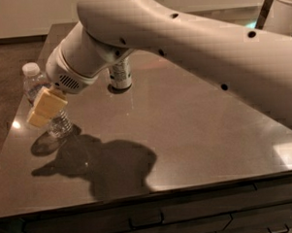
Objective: Knock water bottle over
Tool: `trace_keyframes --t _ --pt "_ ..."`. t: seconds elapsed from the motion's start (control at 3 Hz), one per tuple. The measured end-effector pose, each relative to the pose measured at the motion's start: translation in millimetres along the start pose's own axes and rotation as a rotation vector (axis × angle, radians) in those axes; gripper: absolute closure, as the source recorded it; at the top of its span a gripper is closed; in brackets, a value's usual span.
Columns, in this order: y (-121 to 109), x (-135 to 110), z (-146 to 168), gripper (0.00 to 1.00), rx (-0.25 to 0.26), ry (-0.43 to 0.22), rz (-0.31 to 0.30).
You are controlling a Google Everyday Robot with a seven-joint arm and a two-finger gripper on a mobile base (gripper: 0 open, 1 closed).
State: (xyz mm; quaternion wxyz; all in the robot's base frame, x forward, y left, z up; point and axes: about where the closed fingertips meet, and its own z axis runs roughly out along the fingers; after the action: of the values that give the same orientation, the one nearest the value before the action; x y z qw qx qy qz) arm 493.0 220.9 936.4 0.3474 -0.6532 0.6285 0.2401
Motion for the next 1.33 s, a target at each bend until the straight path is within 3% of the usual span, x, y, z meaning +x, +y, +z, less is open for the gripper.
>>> trace_keyframes --t 0.67,1.0,1.33 --pt "-11.0 3.0 -22.5 0.64 -0.002 0.013 0.033" --pt "-25.2 14.6 -52.4 0.88 0.022 0.107 0.02" --pt "-35.7 41.4 -78.3 1.0 0.029 0.255 -0.025"
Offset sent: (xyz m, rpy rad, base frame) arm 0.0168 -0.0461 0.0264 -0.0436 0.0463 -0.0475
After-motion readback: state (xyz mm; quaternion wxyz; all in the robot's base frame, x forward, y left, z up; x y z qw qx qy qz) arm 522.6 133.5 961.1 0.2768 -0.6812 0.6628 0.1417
